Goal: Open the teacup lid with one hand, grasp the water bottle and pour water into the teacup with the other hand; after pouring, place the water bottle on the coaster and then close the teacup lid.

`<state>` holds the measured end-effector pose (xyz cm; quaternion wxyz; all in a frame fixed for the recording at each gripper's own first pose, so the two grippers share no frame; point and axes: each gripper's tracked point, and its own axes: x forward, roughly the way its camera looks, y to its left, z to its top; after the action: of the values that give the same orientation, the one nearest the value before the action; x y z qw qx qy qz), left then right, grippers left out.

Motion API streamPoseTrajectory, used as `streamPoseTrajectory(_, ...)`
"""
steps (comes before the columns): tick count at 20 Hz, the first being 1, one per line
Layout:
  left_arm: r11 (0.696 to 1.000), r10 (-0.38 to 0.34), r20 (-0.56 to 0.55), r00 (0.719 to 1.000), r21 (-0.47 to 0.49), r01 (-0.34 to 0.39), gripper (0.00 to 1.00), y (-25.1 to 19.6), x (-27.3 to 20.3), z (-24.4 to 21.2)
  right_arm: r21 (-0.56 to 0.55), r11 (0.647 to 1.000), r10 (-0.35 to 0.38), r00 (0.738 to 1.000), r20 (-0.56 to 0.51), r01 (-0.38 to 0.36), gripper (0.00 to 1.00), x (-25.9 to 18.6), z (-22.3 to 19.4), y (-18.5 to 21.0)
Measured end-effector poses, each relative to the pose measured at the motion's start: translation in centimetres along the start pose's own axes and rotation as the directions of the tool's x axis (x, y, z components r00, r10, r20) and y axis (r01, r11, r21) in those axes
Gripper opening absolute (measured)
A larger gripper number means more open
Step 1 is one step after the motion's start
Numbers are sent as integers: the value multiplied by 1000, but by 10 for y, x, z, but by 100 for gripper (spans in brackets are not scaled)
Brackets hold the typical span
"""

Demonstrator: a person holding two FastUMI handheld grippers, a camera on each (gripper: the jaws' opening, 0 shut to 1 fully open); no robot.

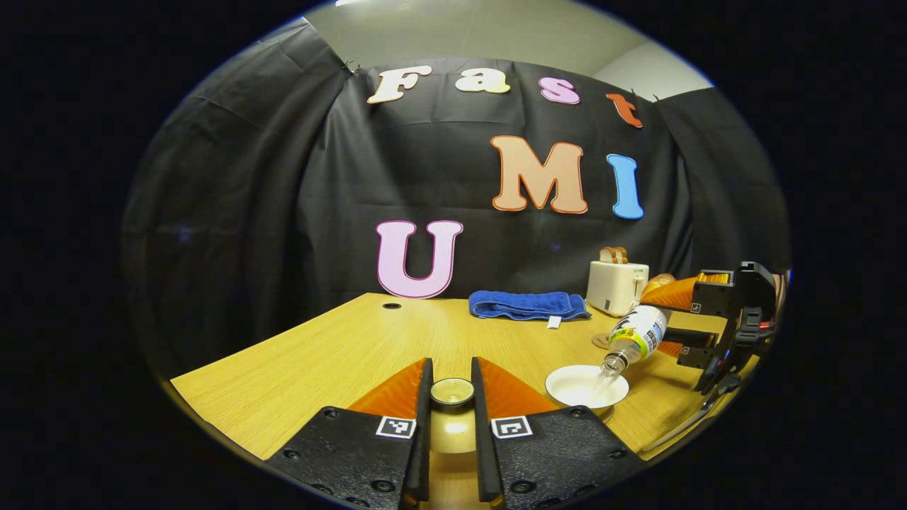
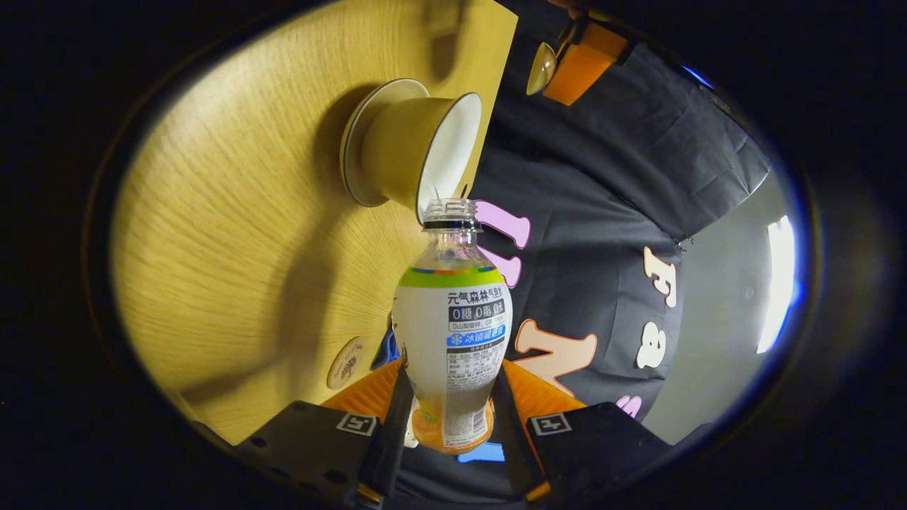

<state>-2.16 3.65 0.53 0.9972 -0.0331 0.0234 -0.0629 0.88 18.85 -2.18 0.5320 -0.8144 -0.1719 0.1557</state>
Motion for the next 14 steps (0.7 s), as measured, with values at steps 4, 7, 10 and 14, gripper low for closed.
streamPoseTrajectory(4, 1000, -10, -2, 1000, -5, 10, 24, -3, 2, 0, -55, 998, -16, 1000, 13, 16, 64, -1, 3, -7)
streamPoseTrajectory(7, 1000, -13, -8, 1000, -9, 13, 24, -3, 2, -1, -116, 993, -27, 999, 33, 30, 64, 5, 5, -21)
streamPoseTrajectory(10, 1000, -14, -8, 1000, -12, 14, 24, -4, 1, -2, -165, 986, -28, 998, 55, 36, 64, 6, 8, -30)
streamPoseTrajectory(14, 1000, -20, -13, 1000, -19, 20, 24, -5, 3, -2, -205, 977, -39, 997, 67, 52, 63, 7, 9, -41)
